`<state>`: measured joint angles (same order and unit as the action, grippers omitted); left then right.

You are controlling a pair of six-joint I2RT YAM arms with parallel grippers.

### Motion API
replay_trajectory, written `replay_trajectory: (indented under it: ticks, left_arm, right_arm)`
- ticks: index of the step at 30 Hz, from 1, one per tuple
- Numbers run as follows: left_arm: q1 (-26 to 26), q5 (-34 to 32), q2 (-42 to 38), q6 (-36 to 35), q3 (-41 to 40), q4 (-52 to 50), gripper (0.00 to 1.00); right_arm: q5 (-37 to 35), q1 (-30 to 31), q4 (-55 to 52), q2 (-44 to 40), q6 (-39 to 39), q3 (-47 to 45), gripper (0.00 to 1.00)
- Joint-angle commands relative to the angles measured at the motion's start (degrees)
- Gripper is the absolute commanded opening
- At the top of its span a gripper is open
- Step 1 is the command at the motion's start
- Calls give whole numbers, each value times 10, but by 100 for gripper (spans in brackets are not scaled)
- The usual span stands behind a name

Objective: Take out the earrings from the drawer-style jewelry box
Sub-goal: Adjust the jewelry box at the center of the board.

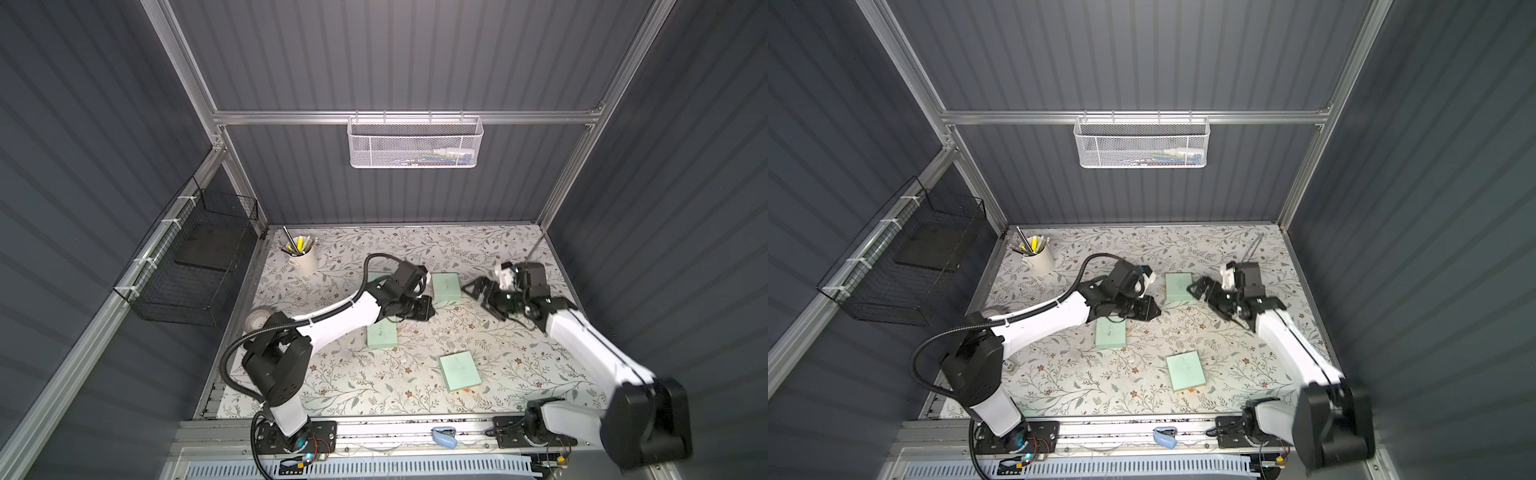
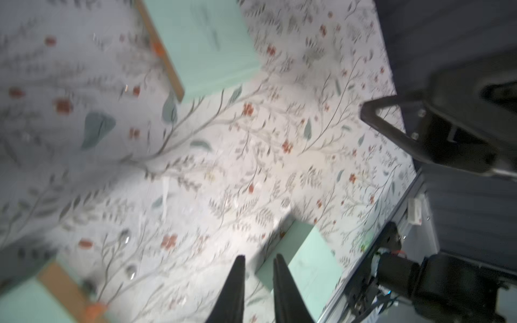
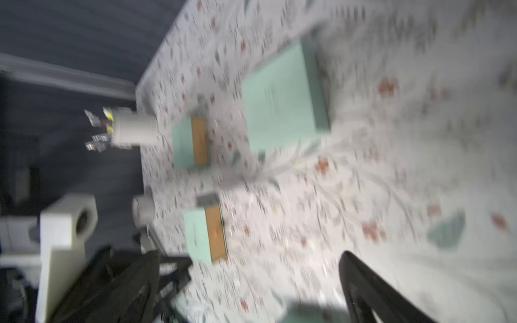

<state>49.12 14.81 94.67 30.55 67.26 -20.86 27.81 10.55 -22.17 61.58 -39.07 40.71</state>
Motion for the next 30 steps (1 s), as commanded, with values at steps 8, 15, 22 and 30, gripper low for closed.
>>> replay_trajectory:
  ticks: [8,15,22,30]
  left_arm:
    - [62,-6,-52,-17,-128,33,20]
    - [71,-8,-58,-11,-142,44,21]
    - [101,14,-18,9,-138,75,20]
    - [126,20,26,33,-142,116,20]
  right_arm:
    - [-53,79,-50,-84,-8,-81,99]
    - [-75,79,-47,-62,-25,-91,99]
    - [-28,82,-24,-44,-44,-139,99]
    - [-6,86,-5,-70,-71,-183,99]
